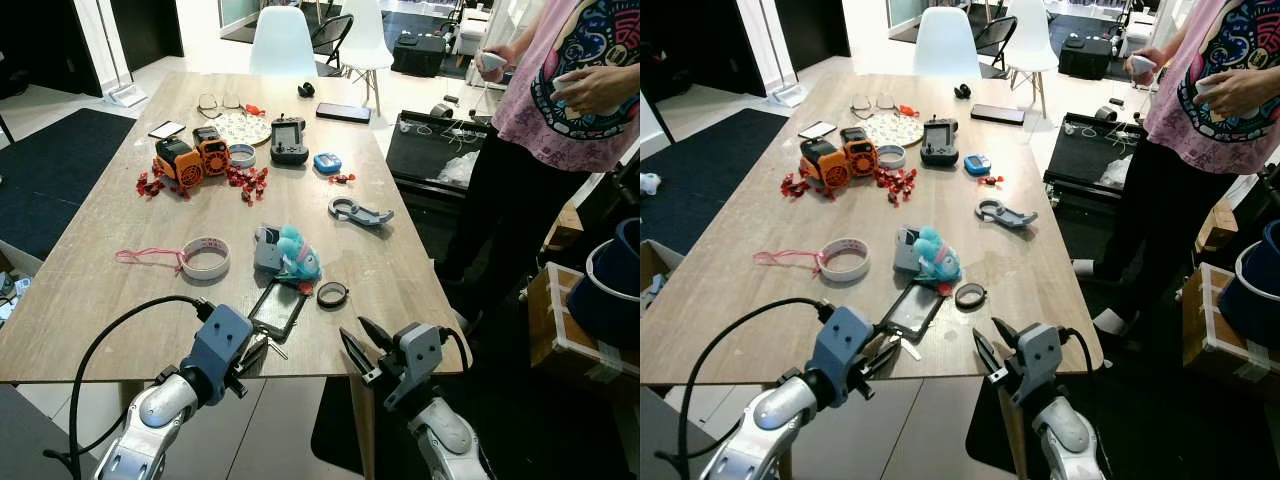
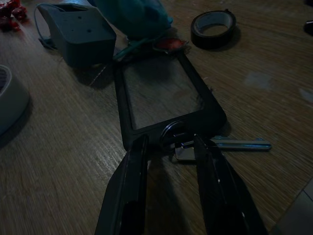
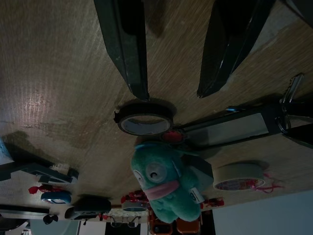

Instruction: Hang keys on a hook

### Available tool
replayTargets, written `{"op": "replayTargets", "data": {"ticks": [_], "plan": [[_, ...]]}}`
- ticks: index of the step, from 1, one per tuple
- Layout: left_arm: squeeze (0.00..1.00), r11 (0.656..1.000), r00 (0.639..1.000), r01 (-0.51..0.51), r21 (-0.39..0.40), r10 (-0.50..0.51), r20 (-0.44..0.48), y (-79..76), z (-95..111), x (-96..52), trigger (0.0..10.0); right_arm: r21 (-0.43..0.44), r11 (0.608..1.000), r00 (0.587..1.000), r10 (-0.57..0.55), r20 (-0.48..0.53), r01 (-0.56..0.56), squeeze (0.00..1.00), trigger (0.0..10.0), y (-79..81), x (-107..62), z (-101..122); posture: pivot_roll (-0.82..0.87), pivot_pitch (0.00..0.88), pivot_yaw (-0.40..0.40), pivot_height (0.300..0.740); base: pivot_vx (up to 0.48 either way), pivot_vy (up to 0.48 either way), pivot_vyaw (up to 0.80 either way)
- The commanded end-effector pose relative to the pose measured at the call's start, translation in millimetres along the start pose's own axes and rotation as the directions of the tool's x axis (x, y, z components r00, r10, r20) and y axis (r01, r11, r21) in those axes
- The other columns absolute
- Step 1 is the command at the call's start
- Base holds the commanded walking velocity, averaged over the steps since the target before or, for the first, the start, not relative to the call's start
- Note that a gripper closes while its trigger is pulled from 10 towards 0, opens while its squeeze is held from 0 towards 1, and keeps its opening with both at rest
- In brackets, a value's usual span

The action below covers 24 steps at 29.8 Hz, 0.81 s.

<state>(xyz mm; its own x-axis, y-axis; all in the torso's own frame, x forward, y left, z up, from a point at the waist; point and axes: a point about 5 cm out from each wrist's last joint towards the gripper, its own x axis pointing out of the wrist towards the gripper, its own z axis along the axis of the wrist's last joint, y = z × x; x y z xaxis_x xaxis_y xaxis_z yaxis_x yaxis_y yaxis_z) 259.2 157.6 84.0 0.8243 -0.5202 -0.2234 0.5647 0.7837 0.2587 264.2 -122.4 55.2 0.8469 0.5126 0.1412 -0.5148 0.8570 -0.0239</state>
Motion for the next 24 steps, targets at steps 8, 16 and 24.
{"op": "replayTargets", "data": {"ticks": [8, 16, 24], "plan": [[0.00, 1.000, 1.000, 0.011, -0.002, -0.011, -0.020, 2.4, -7.5, -5.4, 4.7, 0.016, 1.000, 1.000, -0.016, -0.009, 0.016, 0.00, 10.0, -1.9, -3.4, -1.6, 0.06, 0.061, -0.057, 0.740, 0.000, 0.000, 0.00], [0.00, 1.000, 1.000, 0.016, -0.006, -0.016, -0.013, 1.8, -6.8, -5.6, 1.7, 0.015, 1.000, 1.000, -0.013, -0.010, 0.013, 0.00, 10.0, -1.6, -2.9, -1.7, 0.06, 0.057, -0.059, 0.740, 0.000, 0.000, 0.00], [0.00, 1.000, 1.000, 0.020, -0.007, -0.021, -0.010, 2.5, -6.4, -6.0, 0.0, 0.015, 1.000, 1.000, -0.012, -0.011, 0.013, 0.00, 10.0, -1.6, -2.8, -1.8, 0.06, 0.057, -0.058, 0.740, 0.000, 0.000, 0.00]]}}
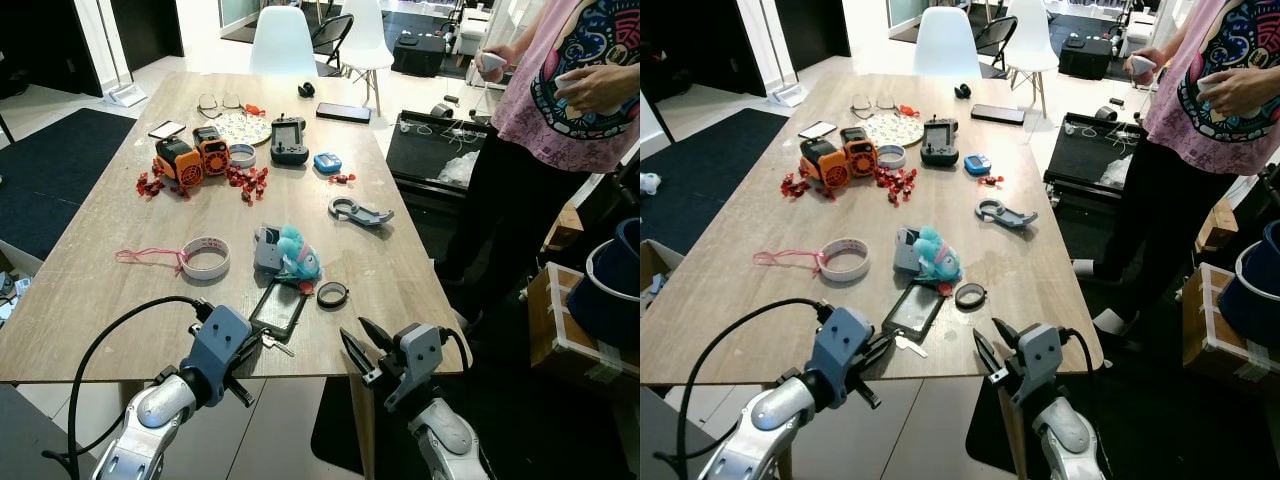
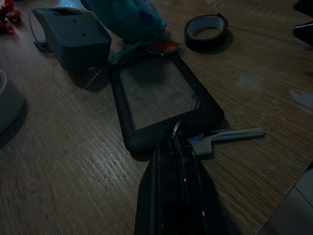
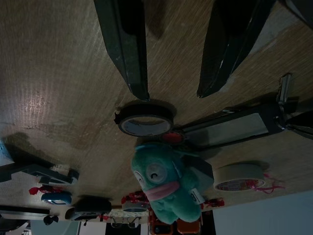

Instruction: Hang keys on a hook

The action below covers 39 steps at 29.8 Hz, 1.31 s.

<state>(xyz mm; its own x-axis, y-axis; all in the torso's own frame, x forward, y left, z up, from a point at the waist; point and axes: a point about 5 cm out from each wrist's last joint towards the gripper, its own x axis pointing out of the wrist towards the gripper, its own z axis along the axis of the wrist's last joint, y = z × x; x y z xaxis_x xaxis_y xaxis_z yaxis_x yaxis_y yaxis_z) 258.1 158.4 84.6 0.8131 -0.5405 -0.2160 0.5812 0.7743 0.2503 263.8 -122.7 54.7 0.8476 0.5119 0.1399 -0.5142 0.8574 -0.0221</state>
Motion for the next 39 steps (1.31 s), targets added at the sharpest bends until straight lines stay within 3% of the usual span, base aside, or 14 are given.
{"op": "replayTargets", "data": {"ticks": [1, 5, 6, 8, 9, 12, 16, 17, 20, 21, 23, 27, 30, 39], "plan": [[0.00, 1.000, 1.000, 0.002, -0.004, -0.002, -0.018, 3.5, -5.6, -5.3, 0.0, 0.013, 1.000, 1.000, -0.012, -0.009, 0.012, 0.00, 10.0, -1.5, -2.1, -1.3, 0.06, 0.055, -0.057, 0.740, 0.000, 0.000, 0.00], [0.00, 0.999, 0.998, 0.041, -0.032, -0.040, 0.040, 6.8, 4.2, -8.0, 0.0, 0.014, 1.000, 1.000, -0.014, -0.007, 0.014, 0.00, 10.0, -1.6, -1.8, -1.2, 0.06, 0.054, -0.058, 0.740, 0.000, 0.000, 0.00], [0.00, 0.978, 0.967, 0.174, -0.115, -0.148, 0.209, 6.6, 26.5, -16.5, 0.0, 0.014, 1.000, 1.000, -0.014, -0.006, 0.015, 0.00, 10.0, -1.8, -1.4, -1.0, 0.06, 0.055, -0.059, 0.740, 0.000, 0.000, 0.00], [0.00, 0.958, 0.939, 0.250, -0.141, -0.204, 0.276, 6.0, 35.2, -22.7, 0.0, 0.014, 1.000, 1.000, -0.014, -0.005, 0.014, 0.00, 10.0, -1.9, -1.2, -0.9, 0.06, 0.055, -0.059, 0.740, 0.000, 0.000, 0.00], [0.00, 0.929, 0.905, 0.337, -0.152, -0.275, 0.325, 5.1, 42.6, -30.5, 0.0, 0.014, 1.000, 1.000, -0.014, -0.005, 0.014, 0.00, 10.0, -2.3, -0.9, -0.7, 0.06, 0.057, -0.060, 0.740, 0.000, 0.000, 0.00], [0.00, 0.929, 0.905, 0.337, -0.152, -0.275, 0.325, 5.1, 42.6, -30.5, 0.0, 0.014, 1.000, 1.000, -0.014, -0.005, 0.014, 0.00, 10.0, -2.3, -0.9, -0.7, 0.06, 0.057, -0.060, 0.740, 0.000, 0.000, 0.00], [0.00, 0.863, 0.853, 0.481, -0.158, -0.417, 0.315, 0.2, 45.1, -43.7, 0.0, 0.014, 1.000, 1.000, -0.014, -0.004, 0.014, 0.00, 10.0, -2.7, -0.6, -0.5, 0.06, 0.057, -0.059, 0.740, 0.000, 0.000, 0.00], [0.00, 0.863, 0.853, 0.481, -0.158, -0.417, 0.315, 0.2, 45.1, -43.7, 0.0, 0.014, 1.000, 1.000, -0.014, -0.004, 0.014, 0.00, 10.0, -2.7, -0.6, -0.5, 0.06, 0.057, -0.059, 0.740, 0.000, 0.000, 0.00], [0.00, 0.761, 0.778, 0.625, -0.174, -0.588, 0.221, -10.2, 34.2, -62.6, 0.0, 0.015, 1.000, 1.000, -0.016, -0.002, 0.016, 0.00, 10.0, -2.6, -0.5, -0.3, 0.06, 0.054, -0.057, 0.740, 0.000, 0.000, 0.00], [0.00, 0.761, 0.778, 0.625, -0.174, -0.588, 0.221, -10.2, 34.2, -62.6, 0.0, 0.015, 1.000, 1.000, -0.016, -0.002, 0.016, 0.00, 10.0, -2.6, -0.5, -0.3, 0.06, 0.054, -0.057, 0.740, 0.000, 0.000, 0.00], [0.00, 0.698, 0.728, 0.685, -0.207, -0.660, 0.186, -12.9, 28.8, -77.5, 0.0, 0.016, 1.000, 1.000, -0.016, -0.001, 0.016, 0.00, 10.0, -2.4, -0.8, -0.3, 0.06, 0.053, -0.056, 0.740, 0.000, 0.000, 0.00], [0.00, 0.679, 0.713, 0.701, -0.220, -0.678, 0.178, -13.4, 27.7, -82.4, 0.0, 0.016, 1.000, 1.000, -0.016, -0.001, 0.016, 0.00, 10.0, -2.3, -1.0, -0.2, 0.06, 0.053, -0.056, 0.740, 0.000, 0.000, 0.00], [0.00, 0.612, 0.657, 0.745, -0.266, -0.741, 0.138, -14.2, 25.4, -104.4, 0.0, 0.013, 1.000, 1.000, -0.011, 0.002, 0.011, 0.00, 10.0, -2.8, -2.0, 0.3, 0.06, 0.056, -0.060, 0.740, 0.000, 0.000, 0.00], [0.00, 0.574, 0.628, 0.757, -0.312, -0.771, 0.106, -18.0, 21.8, -116.7, 0.0, -0.032, 0.987, 0.987, -0.157, 0.018, 0.158, 0.00, 10.0, -24.6, -16.4, 1.7, 0.06, 0.057, -0.062, 0.740, 0.000, 0.000, 0.00]]}}
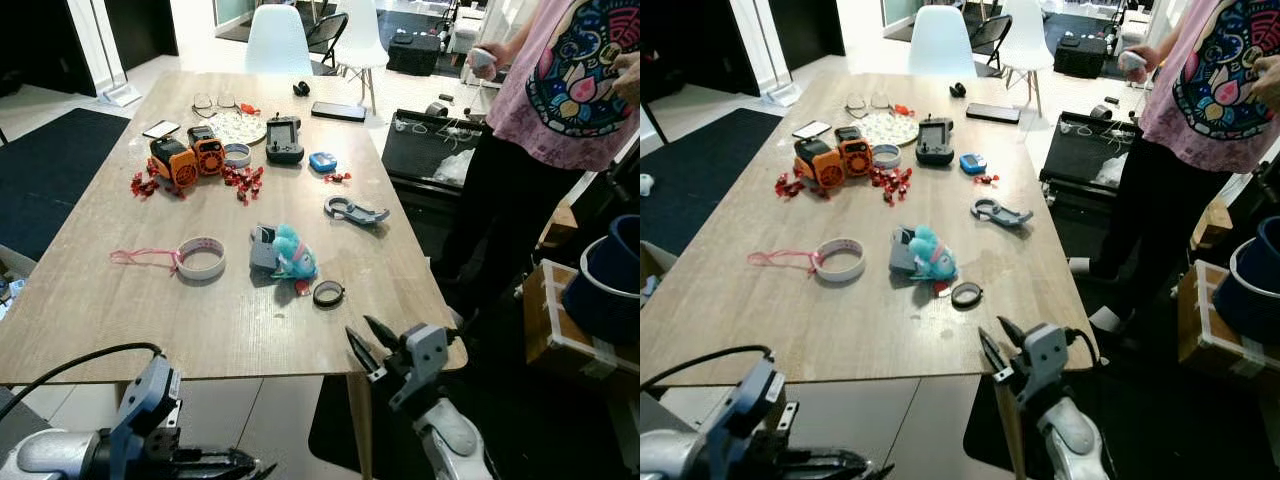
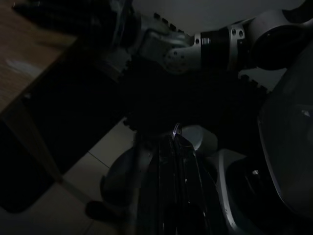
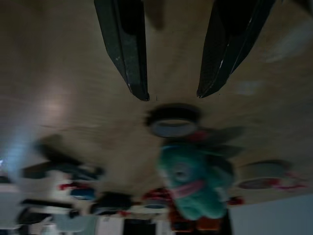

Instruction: Hang keys on a hook

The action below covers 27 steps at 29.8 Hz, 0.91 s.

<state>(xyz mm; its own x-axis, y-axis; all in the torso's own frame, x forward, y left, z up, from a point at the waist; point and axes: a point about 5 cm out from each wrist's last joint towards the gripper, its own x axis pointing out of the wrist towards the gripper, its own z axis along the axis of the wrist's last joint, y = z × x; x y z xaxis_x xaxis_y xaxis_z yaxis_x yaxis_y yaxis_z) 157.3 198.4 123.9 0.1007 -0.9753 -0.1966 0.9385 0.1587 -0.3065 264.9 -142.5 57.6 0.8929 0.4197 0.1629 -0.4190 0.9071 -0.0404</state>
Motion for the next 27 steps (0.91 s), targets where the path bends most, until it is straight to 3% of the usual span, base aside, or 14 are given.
{"op": "replayTargets", "data": {"ticks": [1, 7, 9, 11, 12, 13, 14, 15, 17, 19, 21, 24, 26, 27], "plan": [[0.00, 1.000, 0.998, 0.025, -0.012, -0.026, -0.066, -4.8, -4.5, -2.4, 0.0, 0.003, 0.992, 0.992, -0.129, -0.013, 0.129, 0.00, 10.0, -18.4, -11.8, -3.3, 0.06, 0.056, -0.060, 0.740, 0.000, 0.000, 0.00], [0.00, 0.999, 0.993, 0.027, -0.023, -0.029, -0.115, -5.9, -14.2, -2.0, 0.0, 0.006, 0.969, 0.969, -0.247, -0.026, 0.247, 0.00, 10.0, -35.7, -20.8, -5.1, 0.06, 0.057, -0.059, 0.740, 0.000, 0.000, 0.00], [0.00, 1.000, 0.986, -0.018, -0.006, 0.017, -0.164, 0.3, -33.7, 2.3, 0.0, -0.016, 0.881, 0.879, -0.473, -0.058, 0.473, 0.00, 10.0, -67.5, -44.5, -9.0, 0.06, 0.058, -0.060, 0.740, 0.000, 0.000, 0.00], [0.00, 1.000, 0.986, -0.018, -0.006, 0.017, -0.164, 0.3, -33.7, 2.3, 0.0, -0.016, 0.881, 0.879, -0.473, -0.058, 0.473, 0.00, 10.0, -67.5, -44.5, -9.0, 0.06, 0.058, -0.060, 0.740, 0.000, 0.000, 0.00], [0.00, 0.999, 0.983, -0.036, -0.003, 0.035, -0.179, 2.4, -42.4, 4.9, 0.0, -0.029, 0.816, 0.813, -0.577, -0.078, 0.577, 0.00, 10.0, -82.4, -59.6, -11.6, 0.06, 0.058, -0.060, 0.740, 0.000, 0.000, 0.00], [0.00, 0.999, 0.983, -0.036, -0.003, 0.035, -0.179, 2.4, -42.4, 4.9, 0.0, -0.029, 0.816, 0.813, -0.577, -0.078, 0.577, 0.00, 10.0, -82.4, -59.6, -11.6, 0.06, 0.058, -0.060, 0.740, 0.000, 0.000, 0.00], [0.00, 0.999, 0.982, -0.049, -0.010, 0.047, -0.185, 2.8, -49.9, 7.1, 0.0, -0.045, 0.742, 0.735, -0.670, -0.104, 0.669, 0.00, 10.0, -95.4, -76.8, -15.0, 0.06, 0.057, -0.059, 0.740, 0.000, 0.000, 0.00], [0.00, 0.999, 0.982, -0.049, -0.010, 0.047, -0.185, 2.8, -49.9, 7.1, 0.0, -0.045, 0.742, 0.735, -0.670, -0.104, 0.669, 0.00, 10.0, -95.4, -76.8, -15.0, 0.06, 0.057, -0.059, 0.740, 0.000, 0.000, 0.00], [0.00, 0.997, 0.976, -0.075, -0.022, 0.068, -0.206, 2.2, -64.4, 8.6, 0.0, -0.063, 0.588, 0.572, -0.802, -0.170, 0.806, 0.00, 10.0, -112.6, -110.6, -24.0, 0.05, 0.056, -0.058, 0.740, 0.000, 0.000, 0.00], [0.00, 0.997, 0.976, -0.075, -0.022, 0.068, -0.206, 2.2, -64.4, 8.6, 0.0, -0.063, 0.588, 0.572, -0.802, -0.170, 0.806, 0.00, 10.0, -112.6, -110.6, -24.0, 0.05, 0.056, -0.058, 0.740, 0.000, 0.000, 0.00], [0.00, 0.986, 0.958, -0.167, -0.004, 0.162, -0.237, 6.6, -84.6, 9.9, 0.0, -0.059, 0.473, 0.443, -0.856, -0.266, 0.879, 0.00, 10.0, -116.9, -137.3, -37.6, 0.05, 0.054, -0.055, 0.740, 0.000, 0.000, 0.00], [0.00, 0.945, 0.929, -0.325, 0.035, 0.327, -0.173, 19.5, -97.2, 15.2, 0.0, -0.052, 0.519, 0.468, -0.806, -0.362, 0.853, 0.00, 10.0, -105.3, -139.4, -52.5, 0.06, 0.053, -0.058, 0.740, 0.000, 0.000, 0.00], [0.00, 0.945, 0.929, -0.325, 0.035, 0.327, -0.173, 19.5, -97.2, 15.2, 0.0, -0.052, 0.519, 0.468, -0.806, -0.362, 0.853, 0.00, 10.0, -105.3, -139.4, -52.5, 0.06, 0.053, -0.058, 0.740, 0.000, 0.000, 0.00], [0.00, 0.875, 0.874, -0.484, -0.010, 0.482, -0.064, 32.4, -103.0, 20.6, 0.0, -0.047, 0.592, 0.518, -0.737, -0.434, 0.804, 0.00, 10.0, -89.9, -134.4, -64.7, 0.06, 0.052, -0.059, 0.740, 0.000, 0.000, 0.00]]}}
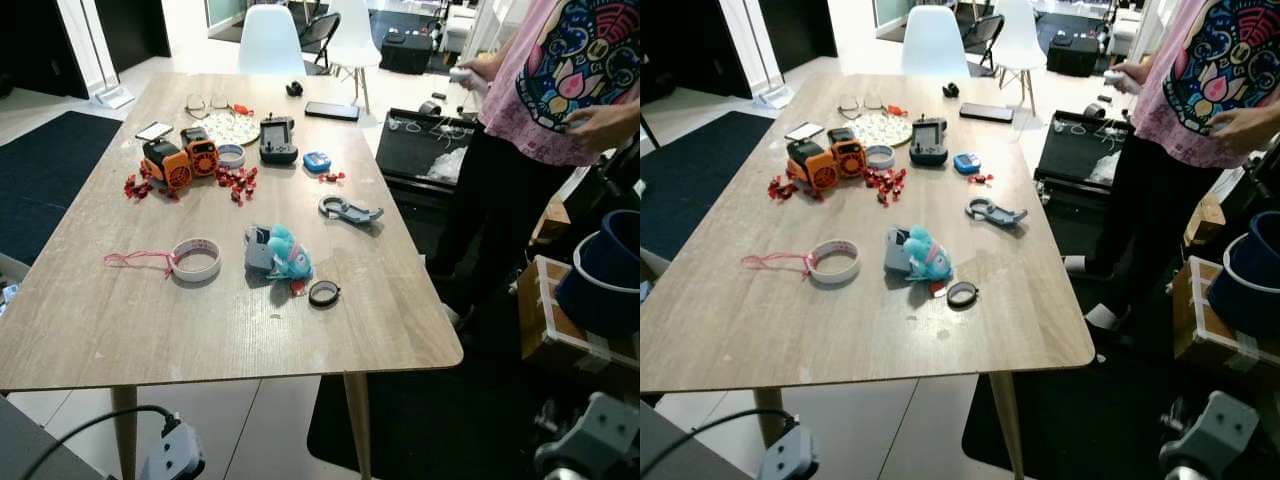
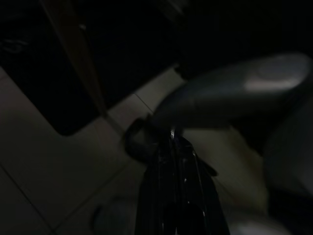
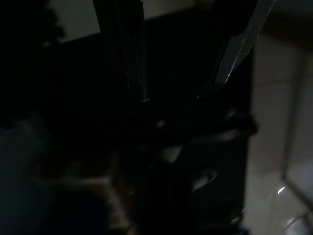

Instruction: Hang keys on a hook

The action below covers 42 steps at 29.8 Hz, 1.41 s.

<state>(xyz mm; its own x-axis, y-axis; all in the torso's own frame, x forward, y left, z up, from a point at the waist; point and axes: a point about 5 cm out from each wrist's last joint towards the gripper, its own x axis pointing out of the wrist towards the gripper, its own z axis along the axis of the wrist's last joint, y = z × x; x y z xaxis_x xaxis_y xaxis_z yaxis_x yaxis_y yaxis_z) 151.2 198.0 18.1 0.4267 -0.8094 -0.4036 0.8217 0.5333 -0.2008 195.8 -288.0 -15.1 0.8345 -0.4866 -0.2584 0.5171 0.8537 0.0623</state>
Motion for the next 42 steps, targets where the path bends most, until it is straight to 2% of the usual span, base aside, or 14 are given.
{"op": "replayTargets", "data": {"ticks": [1, 8, 9, 14, 18, 19, 23, 25, 26, 27, 28, 33, 36, 42], "plan": [[0.00, 0.986, 0.985, -0.150, -0.066, 0.155, 0.078, 8.6, -4.1, 6.0, 0.0, -0.016, 0.997, 0.994, 0.068, -0.088, -0.069, 0.00, 10.0, 11.1, -6.5, -16.5, 0.06, 0.050, -0.061, 0.740, 0.000, 0.000, 0.00], [0.00, 0.915, 0.918, -0.345, -0.210, 0.375, 0.126, 18.9, -16.1, 11.2, 0.0, -0.051, 0.986, 0.974, 0.146, -0.175, -0.157, 0.00, 10.0, 28.2, -15.9, -34.4, 0.06, 0.044, -0.059, 0.740, 0.000, 0.000, 0.00], [0.00, 0.869, 0.883, -0.413, -0.271, 0.456, 0.114, 19.4, -25.0, 13.1, 0.0, -0.066, 0.973, 0.951, 0.202, -0.236, -0.223, 0.00, 10.0, 37.7, -23.7, -45.8, 0.06, 0.042, -0.057, 0.740, 0.000, 0.000, 0.00], [0.00, 0.826, 0.850, -0.473, -0.308, 0.520, 0.088, 17.7, -36.7, 13.5, 0.0, -0.081, 0.956, 0.919, 0.245, -0.309, -0.282, 0.00, 10.0, 42.6, -32.4, -58.1, 0.06, 0.039, -0.059, 0.740, 0.000, 0.000, 0.00], [0.00, 0.731, 0.771, -0.594, -0.337, 0.637, 0.022, 19.6, -54.5, 7.9, 0.0, -0.073, 0.935, 0.867, 0.291, -0.405, -0.348, 0.00, 10.0, 45.3, -41.9, -71.6, 0.06, 0.040, -0.058, 0.740, 0.000, 0.000, 0.00], [0.00, 0.644, 0.695, -0.681, -0.347, 0.719, -0.030, 22.2, -64.0, 1.1, 0.0, -0.086, 0.914, 0.832, 0.318, -0.454, -0.397, 0.00, 10.0, 48.0, -46.5, -77.6, 0.06, 0.044, -0.058, 0.740, 0.000, 0.000, 0.00], [0.00, 0.587, 0.646, -0.725, -0.359, 0.761, -0.061, 22.9, -70.0, -2.5, 0.0, -0.095, 0.901, 0.815, 0.333, -0.475, -0.423, 0.00, 10.0, 50.0, -49.0, -80.5, 0.06, 0.045, -0.058, 0.740, 0.000, 0.000, 0.00], [0.00, 0.506, 0.578, -0.776, -0.377, 0.809, -0.105, 24.3, -76.5, -4.7, 0.0, -0.115, 0.892, 0.807, 0.332, -0.489, -0.436, 0.00, 10.0, 51.0, -49.9, -82.1, 0.07, 0.045, -0.060, 0.740, 0.000, 0.000, 0.00], [0.00, 0.470, 0.547, -0.798, -0.377, 0.827, -0.127, 25.2, -78.9, -5.2, 1.7, -0.121, 0.890, 0.805, 0.330, -0.493, -0.439, 0.00, 10.0, 51.3, -49.9, -82.4, 0.07, 0.045, -0.060, 0.740, 0.000, 0.000, 0.00], [0.00, 0.470, 0.547, -0.798, -0.377, 0.827, -0.127, 25.2, -78.9, -5.2, 1.7, -0.121, 0.890, 0.805, 0.330, -0.493, -0.439, 0.00, 10.0, 51.3, -49.9, -82.4, 0.07, 0.045, -0.060, 0.740, 0.000, 0.000, 0.00], [0.00, 0.426, 0.498, -0.840, -0.337, 0.851, -0.168, 27.7, -81.3, -6.2, 10.0, -0.147, 0.887, 0.811, 0.318, -0.491, -0.437, 0.00, 10.0, 50.8, -48.6, -81.5, 0.07, 0.042, -0.060, 0.740, 0.000, 0.000, 0.00], [0.00, 0.363, 0.433, -0.871, -0.331, 0.885, -0.169, 31.2, -81.0, -4.3, 10.0, -0.209, 0.898, 0.842, 0.250, -0.479, -0.386, 0.00, 10.0, 46.2, -40.0, -76.0, 0.06, 0.034, -0.052, 0.740, 0.000, 0.000, 0.00], [0.00, 0.373, 0.441, -0.868, -0.328, 0.883, -0.161, 32.1, -79.9, -1.6, 10.0, -0.211, 0.891, 0.834, 0.262, -0.486, -0.403, 0.00, 10.0, 47.9, -38.8, -75.5, 0.06, 0.031, -0.051, 0.740, 0.000, 0.000, 0.00], [0.00, 0.405, 0.469, -0.871, -0.279, 0.856, -0.220, 33.5, -84.2, 8.1, 10.0, -0.238, 0.810, 0.775, 0.360, -0.519, -0.536, 0.00, 10.0, 60.6, -40.4, -76.4, 0.06, 0.027, -0.047, 0.740, 0.000, 0.000, 0.00]]}}
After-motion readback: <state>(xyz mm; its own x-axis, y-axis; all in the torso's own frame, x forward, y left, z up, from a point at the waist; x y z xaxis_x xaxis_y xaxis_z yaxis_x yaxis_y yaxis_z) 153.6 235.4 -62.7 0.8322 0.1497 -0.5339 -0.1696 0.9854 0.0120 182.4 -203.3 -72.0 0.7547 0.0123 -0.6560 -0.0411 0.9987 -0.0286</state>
